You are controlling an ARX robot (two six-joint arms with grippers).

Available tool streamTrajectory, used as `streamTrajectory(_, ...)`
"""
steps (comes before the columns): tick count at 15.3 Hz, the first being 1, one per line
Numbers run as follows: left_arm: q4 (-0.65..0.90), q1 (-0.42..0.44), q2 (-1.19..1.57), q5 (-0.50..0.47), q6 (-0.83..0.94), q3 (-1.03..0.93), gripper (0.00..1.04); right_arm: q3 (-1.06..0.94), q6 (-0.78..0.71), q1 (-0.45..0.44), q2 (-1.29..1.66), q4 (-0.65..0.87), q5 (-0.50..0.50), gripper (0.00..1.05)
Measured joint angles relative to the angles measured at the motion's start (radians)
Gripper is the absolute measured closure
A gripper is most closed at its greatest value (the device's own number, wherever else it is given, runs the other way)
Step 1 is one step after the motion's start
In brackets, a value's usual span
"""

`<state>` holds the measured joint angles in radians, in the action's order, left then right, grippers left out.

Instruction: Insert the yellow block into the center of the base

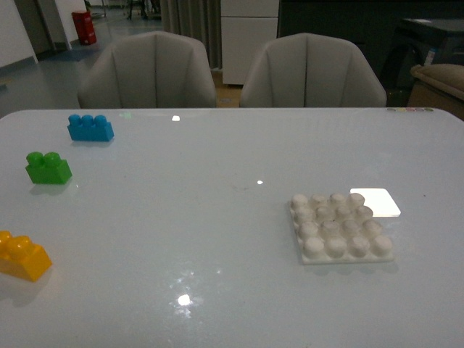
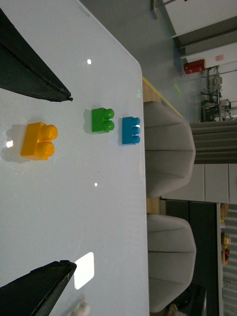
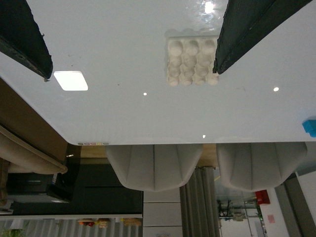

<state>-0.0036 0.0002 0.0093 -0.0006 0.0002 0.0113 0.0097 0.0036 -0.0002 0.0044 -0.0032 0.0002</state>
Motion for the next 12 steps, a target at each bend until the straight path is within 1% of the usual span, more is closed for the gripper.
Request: streamTrajectory(12, 0.0, 0.0, 0.0, 0.0, 0.0, 0.0, 0.07, 0.0, 0.0, 0.0, 0.0, 0.0, 0.0, 0.06)
